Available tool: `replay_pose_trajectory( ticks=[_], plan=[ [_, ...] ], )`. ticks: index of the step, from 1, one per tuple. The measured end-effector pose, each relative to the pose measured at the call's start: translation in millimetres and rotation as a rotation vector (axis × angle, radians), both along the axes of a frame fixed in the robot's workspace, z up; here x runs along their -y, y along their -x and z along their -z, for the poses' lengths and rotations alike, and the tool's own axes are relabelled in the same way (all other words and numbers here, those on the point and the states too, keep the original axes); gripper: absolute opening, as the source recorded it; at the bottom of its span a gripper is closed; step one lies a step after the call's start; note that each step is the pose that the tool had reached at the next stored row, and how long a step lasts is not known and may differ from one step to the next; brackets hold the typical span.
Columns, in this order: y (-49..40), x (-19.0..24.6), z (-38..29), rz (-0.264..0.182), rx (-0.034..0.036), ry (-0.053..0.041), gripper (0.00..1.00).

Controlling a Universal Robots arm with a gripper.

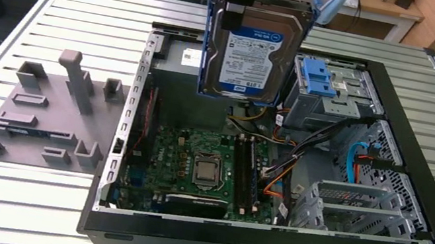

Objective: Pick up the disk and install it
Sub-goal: 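Insert the disk into the insertion slot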

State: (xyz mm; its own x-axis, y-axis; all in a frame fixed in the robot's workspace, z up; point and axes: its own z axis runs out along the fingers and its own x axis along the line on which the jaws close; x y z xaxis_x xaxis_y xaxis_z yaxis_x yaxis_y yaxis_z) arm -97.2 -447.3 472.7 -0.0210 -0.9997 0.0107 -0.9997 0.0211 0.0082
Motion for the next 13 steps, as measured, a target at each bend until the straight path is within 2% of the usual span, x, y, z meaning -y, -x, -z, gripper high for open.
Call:
replay_pose_trajectory(
  ticks=[4, 6, 9, 13],
  plan=[
    [0.0, 13.9, 0.1, 0.000, 0.0000, 0.0009, 0.36],
    [-0.1, 19.0, 0.1, 0.000, 0.0000, 0.0012, 0.36],
    [-4.9, 22.6, 0.2, 0.000, 0.0000, 0.0012, 0.36],
    [-21.9, 24.0, 0.2, 0.000, -0.0005, 0.0014, 0.36]
  ],
)
